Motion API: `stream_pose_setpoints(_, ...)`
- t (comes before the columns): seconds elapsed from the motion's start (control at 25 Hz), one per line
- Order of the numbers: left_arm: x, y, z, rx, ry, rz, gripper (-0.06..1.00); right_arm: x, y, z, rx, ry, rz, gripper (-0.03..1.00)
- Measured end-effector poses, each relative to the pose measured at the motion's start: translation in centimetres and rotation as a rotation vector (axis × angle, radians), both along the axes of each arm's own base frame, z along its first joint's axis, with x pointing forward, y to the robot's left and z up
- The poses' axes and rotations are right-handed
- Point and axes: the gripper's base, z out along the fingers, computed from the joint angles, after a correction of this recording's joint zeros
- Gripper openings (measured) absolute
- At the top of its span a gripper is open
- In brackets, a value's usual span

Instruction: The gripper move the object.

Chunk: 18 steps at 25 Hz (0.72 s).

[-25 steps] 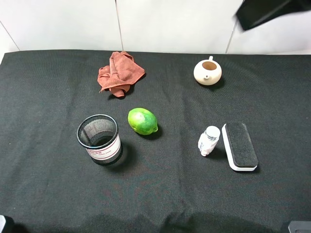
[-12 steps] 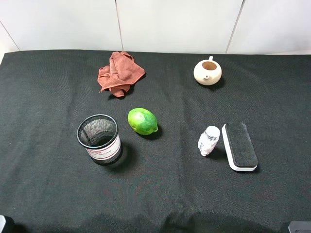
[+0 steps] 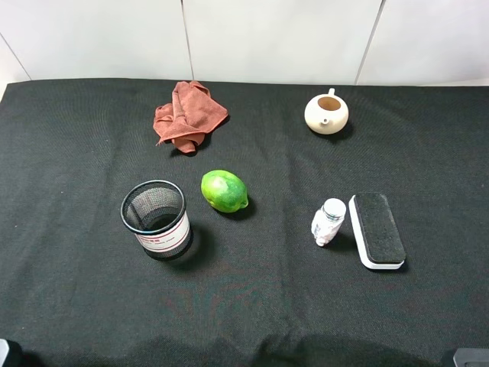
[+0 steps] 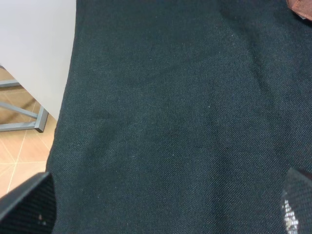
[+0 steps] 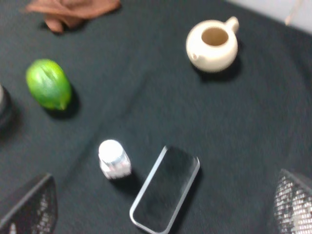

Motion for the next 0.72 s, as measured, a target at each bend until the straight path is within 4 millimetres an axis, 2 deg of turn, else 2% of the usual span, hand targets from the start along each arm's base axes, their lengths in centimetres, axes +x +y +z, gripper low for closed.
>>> stream_pose_setpoints(0.28,0.0,0.0,0.0,0.000,0.000,0.000,0.97,-0.9,-2.8,-3.1,-0.003,0.020,-0.237,0.67)
stream_pose_setpoints(0.52,0.0,0.0,0.0,0.000,0.000,0.000,0.97,-3.2,-5.1,-4.4,0.044,-0.097,-0.445,0.67)
stream_pose_setpoints(0.72,0.0,0.0,0.0,0.000,0.000,0.000,0.97,-5.5,-6.0,-6.1,0.026,-0.186,-0.539,0.67)
